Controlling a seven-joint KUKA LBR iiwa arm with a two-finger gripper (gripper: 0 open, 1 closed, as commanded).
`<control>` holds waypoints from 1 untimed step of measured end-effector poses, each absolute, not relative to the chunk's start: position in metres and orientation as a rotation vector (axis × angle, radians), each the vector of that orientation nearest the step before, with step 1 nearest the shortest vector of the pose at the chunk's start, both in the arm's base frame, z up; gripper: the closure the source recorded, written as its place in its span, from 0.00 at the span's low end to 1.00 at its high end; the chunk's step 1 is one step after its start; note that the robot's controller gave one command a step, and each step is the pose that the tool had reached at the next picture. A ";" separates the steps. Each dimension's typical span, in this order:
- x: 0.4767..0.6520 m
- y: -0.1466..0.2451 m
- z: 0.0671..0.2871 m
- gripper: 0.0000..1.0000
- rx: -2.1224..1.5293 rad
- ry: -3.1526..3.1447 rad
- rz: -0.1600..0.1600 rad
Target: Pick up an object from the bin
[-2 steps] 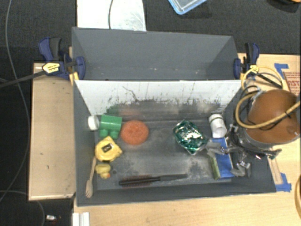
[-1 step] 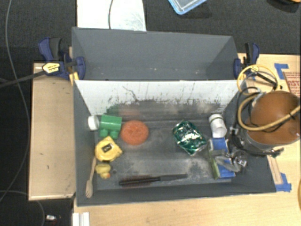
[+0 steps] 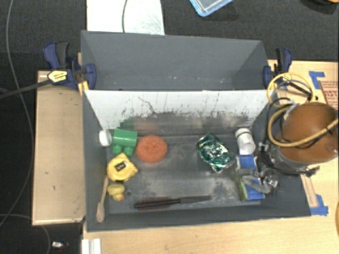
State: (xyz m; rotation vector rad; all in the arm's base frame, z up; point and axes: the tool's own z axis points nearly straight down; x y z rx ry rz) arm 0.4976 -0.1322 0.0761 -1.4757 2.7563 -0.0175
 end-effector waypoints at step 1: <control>0.495 -0.132 0.112 1.00 -1.471 2.764 -0.009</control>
Offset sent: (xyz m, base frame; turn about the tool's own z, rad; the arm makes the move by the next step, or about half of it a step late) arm -0.0020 0.0009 0.0555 0.0025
